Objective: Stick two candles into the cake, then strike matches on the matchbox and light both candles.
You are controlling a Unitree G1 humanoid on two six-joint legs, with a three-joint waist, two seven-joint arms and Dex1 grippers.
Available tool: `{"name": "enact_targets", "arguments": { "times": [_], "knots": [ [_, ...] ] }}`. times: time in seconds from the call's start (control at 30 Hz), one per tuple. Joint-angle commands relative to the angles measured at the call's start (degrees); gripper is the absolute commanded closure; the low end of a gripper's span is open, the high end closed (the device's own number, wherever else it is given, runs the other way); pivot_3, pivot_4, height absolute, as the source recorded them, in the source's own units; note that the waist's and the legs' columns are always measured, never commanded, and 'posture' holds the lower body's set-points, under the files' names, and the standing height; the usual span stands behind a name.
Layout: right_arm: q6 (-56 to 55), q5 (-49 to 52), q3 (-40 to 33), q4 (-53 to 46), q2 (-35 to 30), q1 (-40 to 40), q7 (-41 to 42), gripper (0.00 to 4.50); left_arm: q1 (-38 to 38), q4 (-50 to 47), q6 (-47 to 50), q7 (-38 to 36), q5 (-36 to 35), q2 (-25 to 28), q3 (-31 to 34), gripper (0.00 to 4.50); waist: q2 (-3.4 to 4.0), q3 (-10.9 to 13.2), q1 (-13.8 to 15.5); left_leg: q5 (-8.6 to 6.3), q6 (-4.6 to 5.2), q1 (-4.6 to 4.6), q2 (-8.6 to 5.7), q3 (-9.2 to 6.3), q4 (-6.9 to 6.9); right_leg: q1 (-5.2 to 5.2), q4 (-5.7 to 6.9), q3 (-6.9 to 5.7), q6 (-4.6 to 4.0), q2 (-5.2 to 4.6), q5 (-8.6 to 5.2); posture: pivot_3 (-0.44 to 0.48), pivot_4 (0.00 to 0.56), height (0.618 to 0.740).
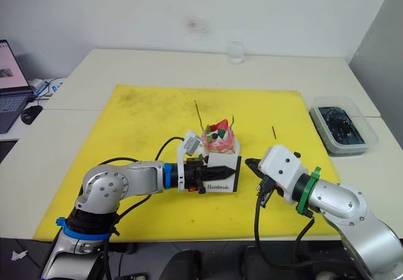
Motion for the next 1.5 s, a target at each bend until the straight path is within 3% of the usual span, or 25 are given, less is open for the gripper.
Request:
{"name": "enact_targets", "arguments": {
  "times": [0.03,0.73,1.27,1.4,1.5],
  "knots": [
    [0.22,-0.86,0.67,-1.65,-1.14,-1.25,0.02,4.47,0.60,-3.18,-0.78,-1.95,0.55,-0.61,0.37,4.50,0.00,0.00,0.01,0.00,0.00,0.00,-0.01,0.00,0.00,0.00,0.00,0.00,0.00,0.00,0.00,0.000,0.150,0.740],
    [-0.01,-3.55,3.85,1.40,-1.16,-2.15,-0.81,4.47,0.82,-3.97,0.24,-5.30,2.46,-0.86,0.07,4.50,0.00,0.00,0.00,0.00,0.00,0.00,0.00,-0.03,0.01,0.00,0.01,-0.02,0.00,0.02,0.00,0.000,0.150,0.740],
    [1.36,-4.04,6.58,0.70,0.32,-3.70,-1.42,4.47,1.70,-6.81,-1.85,-11.76,8.93,0.77,-3.77,4.50,0.00,0.00,-0.03,0.00,0.00,0.00,0.01,-0.02,0.02,0.00,0.02,-0.01,0.00,0.05,0.00,0.000,0.150,0.740],
    [-0.45,-10.08,0.81,4.10,1.54,-6.32,-7.96,4.47,5.03,-9.16,0.28,-12.77,7.01,5.89,1.31,4.50,0.00,0.00,-0.45,0.00,0.00,0.00,0.03,0.02,0.02,-0.02,0.03,0.02,0.01,0.05,0.00,0.000,0.150,0.740],
    [-2.22,-9.87,-2.28,4.61,1.79,-8.24,-7.31,4.47,11.12,-10.23,1.56,-12.77,6.15,12.18,7.67,4.50,0.00,0.00,-0.52,0.00,0.00,0.05,0.07,0.04,-0.01,-0.04,0.07,0.04,0.00,0.02,0.00,0.000,0.150,0.740]
  ]
}}
